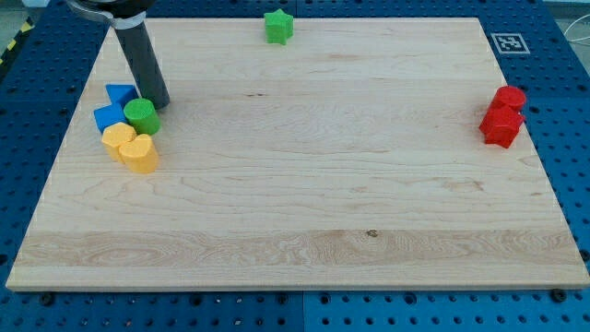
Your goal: Move red star to the bottom center
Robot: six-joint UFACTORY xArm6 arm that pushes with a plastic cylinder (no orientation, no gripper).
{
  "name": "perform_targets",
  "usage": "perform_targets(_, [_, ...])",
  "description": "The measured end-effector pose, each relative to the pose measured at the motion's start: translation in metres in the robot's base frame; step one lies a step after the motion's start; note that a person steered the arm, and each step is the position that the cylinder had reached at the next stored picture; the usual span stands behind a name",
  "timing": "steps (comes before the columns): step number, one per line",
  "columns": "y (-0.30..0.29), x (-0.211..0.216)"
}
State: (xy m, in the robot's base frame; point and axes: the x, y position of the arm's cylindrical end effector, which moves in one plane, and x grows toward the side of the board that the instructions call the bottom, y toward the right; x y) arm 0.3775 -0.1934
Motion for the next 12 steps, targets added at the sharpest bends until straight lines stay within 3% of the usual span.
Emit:
perform_targets(9, [0.000,-0.037])
perform_targets(10, [0.020,-0.037])
perform_targets(12, [0.130,-0.050])
